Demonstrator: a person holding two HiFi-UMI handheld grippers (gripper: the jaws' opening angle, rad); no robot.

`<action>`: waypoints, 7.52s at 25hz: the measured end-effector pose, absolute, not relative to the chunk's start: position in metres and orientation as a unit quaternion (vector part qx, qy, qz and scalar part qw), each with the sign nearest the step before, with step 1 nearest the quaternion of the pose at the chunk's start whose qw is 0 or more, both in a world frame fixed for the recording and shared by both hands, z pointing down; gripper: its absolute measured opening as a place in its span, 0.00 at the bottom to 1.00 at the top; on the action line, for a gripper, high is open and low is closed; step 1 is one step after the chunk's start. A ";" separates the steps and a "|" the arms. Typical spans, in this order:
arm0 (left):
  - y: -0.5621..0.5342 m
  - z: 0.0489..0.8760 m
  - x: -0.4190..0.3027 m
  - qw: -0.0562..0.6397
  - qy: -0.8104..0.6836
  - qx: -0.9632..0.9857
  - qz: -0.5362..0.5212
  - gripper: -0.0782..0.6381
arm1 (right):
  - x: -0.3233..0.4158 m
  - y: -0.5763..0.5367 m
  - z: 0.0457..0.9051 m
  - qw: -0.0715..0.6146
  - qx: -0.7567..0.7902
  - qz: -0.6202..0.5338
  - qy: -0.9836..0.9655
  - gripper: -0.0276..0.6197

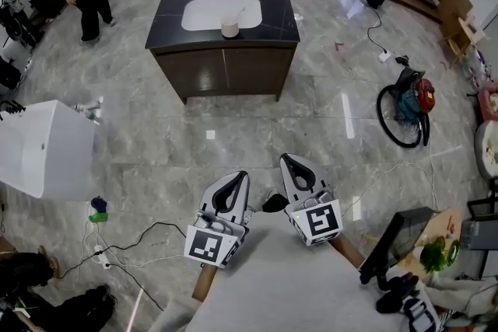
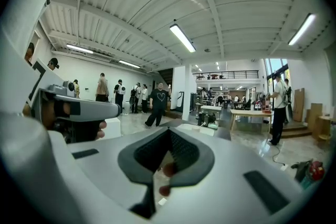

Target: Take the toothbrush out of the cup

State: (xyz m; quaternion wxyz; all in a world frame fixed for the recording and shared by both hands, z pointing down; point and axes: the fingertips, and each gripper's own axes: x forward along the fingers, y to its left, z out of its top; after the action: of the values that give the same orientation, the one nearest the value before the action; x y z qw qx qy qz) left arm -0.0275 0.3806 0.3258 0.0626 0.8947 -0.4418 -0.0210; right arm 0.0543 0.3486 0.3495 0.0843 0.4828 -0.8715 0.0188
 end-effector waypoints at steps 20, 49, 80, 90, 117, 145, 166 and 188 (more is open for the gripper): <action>0.305 0.339 -0.044 0.057 -0.449 0.892 0.002 0.11 | 0.031 0.267 0.369 0.070 0.464 0.028 -0.883 0.05; -0.017 0.334 -0.029 0.070 -0.487 0.870 0.021 0.11 | 0.044 -0.042 0.367 0.058 0.422 0.012 -0.905 0.05; -0.067 0.367 -0.081 0.129 -0.491 0.860 0.047 0.11 | 0.003 -0.100 0.387 0.069 0.446 0.083 -0.889 0.05; -0.048 0.420 -0.079 0.187 -0.484 0.852 0.071 0.11 | 0.006 -0.074 0.430 0.107 0.441 0.132 -0.881 0.05; -0.064 0.445 -0.093 0.213 -0.489 0.842 0.083 0.11 | -0.020 -0.117 0.475 0.149 0.397 0.134 -0.896 0.17; -0.095 0.464 -0.104 0.270 -0.501 0.817 0.093 0.11 | -0.014 -0.193 0.523 0.172 0.425 0.176 -0.871 0.30; -0.101 0.476 -0.107 0.264 -0.490 0.823 0.111 0.12 | -0.032 -0.227 0.508 0.103 0.439 0.130 -0.883 0.23; -0.098 0.469 -0.108 0.254 -0.493 0.825 0.111 0.11 | -0.038 -0.222 0.491 0.082 0.436 0.122 -0.888 0.12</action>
State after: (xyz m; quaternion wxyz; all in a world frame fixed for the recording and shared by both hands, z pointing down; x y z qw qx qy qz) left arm -0.1081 -0.0984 0.4694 0.2536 0.8250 -0.4926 0.1114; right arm -0.0380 -0.2221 0.4906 0.0820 0.4364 -0.8876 0.1222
